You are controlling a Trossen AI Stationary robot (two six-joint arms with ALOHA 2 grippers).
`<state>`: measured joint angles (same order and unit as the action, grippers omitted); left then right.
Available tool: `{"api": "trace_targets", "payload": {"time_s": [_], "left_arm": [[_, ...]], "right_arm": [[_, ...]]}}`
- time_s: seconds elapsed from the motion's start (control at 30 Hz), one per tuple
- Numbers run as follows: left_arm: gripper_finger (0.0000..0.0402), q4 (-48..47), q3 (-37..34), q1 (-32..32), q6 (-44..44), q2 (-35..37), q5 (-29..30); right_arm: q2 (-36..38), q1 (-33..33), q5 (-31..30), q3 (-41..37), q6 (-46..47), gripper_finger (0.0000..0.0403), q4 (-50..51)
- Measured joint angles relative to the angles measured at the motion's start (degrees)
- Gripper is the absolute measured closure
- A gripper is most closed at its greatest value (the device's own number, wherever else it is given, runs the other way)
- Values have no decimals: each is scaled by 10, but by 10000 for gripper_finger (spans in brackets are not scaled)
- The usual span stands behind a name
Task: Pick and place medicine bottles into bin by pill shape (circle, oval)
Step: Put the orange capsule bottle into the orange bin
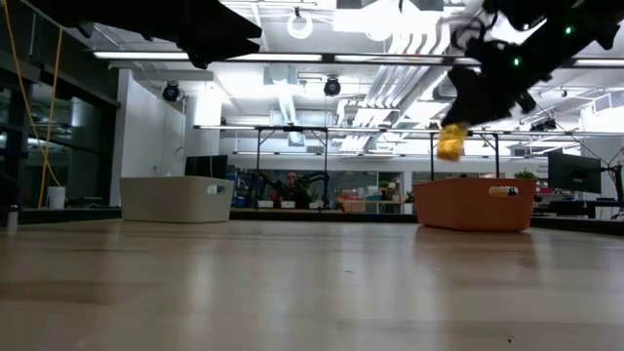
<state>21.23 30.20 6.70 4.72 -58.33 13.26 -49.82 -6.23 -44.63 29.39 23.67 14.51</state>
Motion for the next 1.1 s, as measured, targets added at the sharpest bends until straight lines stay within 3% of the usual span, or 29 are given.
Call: {"api": "trace_targets", "payload": {"time_s": [0.23, 0.53, 0.83, 1.1], "left_arm": [[157, 0, 0, 0, 0, 0, 0], [157, 0, 0, 0, 0, 0, 0], [157, 0, 0, 0, 0, 0, 0], [157, 0, 0, 0, 0, 0, 0]], "right_arm": [[-1, -94, 74, 0, 110, 210, 119], [-34, -128, 140, -43, 64, 210, 16], [-46, -144, 157, -42, 58, 208, 2], [-46, -144, 160, -42, 58, 161, 2]]}}
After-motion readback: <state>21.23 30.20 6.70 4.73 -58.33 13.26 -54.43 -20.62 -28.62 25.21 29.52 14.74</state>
